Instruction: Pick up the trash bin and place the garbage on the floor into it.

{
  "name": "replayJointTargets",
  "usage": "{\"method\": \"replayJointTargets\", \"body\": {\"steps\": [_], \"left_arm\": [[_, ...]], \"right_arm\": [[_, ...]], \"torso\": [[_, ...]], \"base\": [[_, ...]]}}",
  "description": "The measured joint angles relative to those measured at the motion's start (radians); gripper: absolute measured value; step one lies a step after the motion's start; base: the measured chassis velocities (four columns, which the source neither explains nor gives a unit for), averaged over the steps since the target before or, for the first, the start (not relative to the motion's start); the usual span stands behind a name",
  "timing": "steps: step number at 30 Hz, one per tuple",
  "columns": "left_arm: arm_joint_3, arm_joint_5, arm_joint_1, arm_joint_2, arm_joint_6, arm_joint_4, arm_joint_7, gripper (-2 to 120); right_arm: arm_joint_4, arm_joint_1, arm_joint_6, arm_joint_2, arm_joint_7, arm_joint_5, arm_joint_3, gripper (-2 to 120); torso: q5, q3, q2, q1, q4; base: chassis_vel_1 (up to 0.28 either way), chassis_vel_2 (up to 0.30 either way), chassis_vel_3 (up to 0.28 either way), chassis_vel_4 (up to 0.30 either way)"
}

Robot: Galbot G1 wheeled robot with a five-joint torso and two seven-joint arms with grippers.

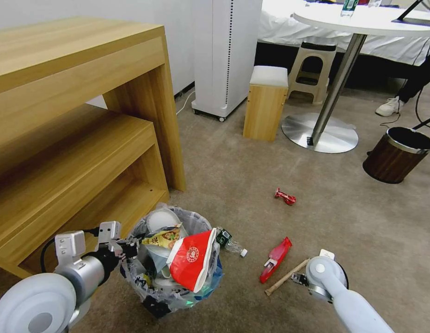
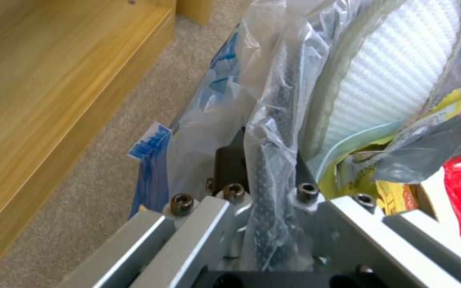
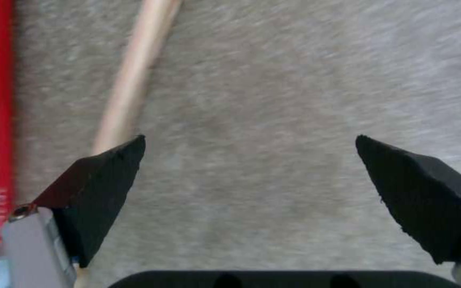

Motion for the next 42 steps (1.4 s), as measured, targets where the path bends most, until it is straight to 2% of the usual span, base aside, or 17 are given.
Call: {"method": "replayJointTargets", "body": {"steps": [3, 10, 20, 38, 41, 42], "left_arm": [[-0.002, 0.0, 0.003, 0.003, 0.0, 0.0, 0.0, 1], [-0.008, 0.003, 0.008, 0.005, 0.0, -0.001, 0.001, 1], [-0.006, 0.005, 0.007, 0.008, 0.0, -0.007, 0.0, 1], [-0.008, 0.005, 0.007, 0.01, -0.002, -0.004, 0.003, 1], [-0.008, 0.005, 0.007, 0.011, -0.003, -0.002, 0.004, 1], [-0.008, 0.005, 0.007, 0.011, -0.003, -0.002, 0.004, 1]], "right_arm": [[-0.018, 0.016, 0.001, 0.035, -0.038, -0.001, 0.026, 100], [-0.02, 0.03, -0.001, 0.06, -0.073, 0.006, 0.04, 100], [-0.12, 0.075, 0.002, 0.141, -0.119, -0.059, 0.041, 100], [-0.171, 0.08, 0.013, 0.164, -0.178, -0.127, 0.053, 100], [-0.164, 0.074, 0.013, 0.161, -0.178, -0.137, 0.053, 86], [-0.164, 0.074, 0.013, 0.161, -0.178, -0.137, 0.053, 86]], "torso": [[0.0001, 0.0, 0.0, 0.0, 0.0], [-0.0001, 0.0, 0.0, 0.0, -0.0001], [0.0001, 0.0, 0.0, 0.0, 0.0], [0.0001, 0.0, 0.0, 0.0, 0.0001], [-0.0007, 0.0, 0.0, 0.0, -0.0001], [-0.0007, 0.0, 0.0, 0.0, -0.0001]], "base": [[0.0, 0.0, 0.0, 0.0], [0.0, 0.0, 0.0, 0.0], [0.0, 0.0, 0.0, 0.0], [0.0, 0.0, 0.0, 0.0], [0.0, 0.0, 0.0, 0.0], [0.0, 0.0, 0.0, 0.0]]}}
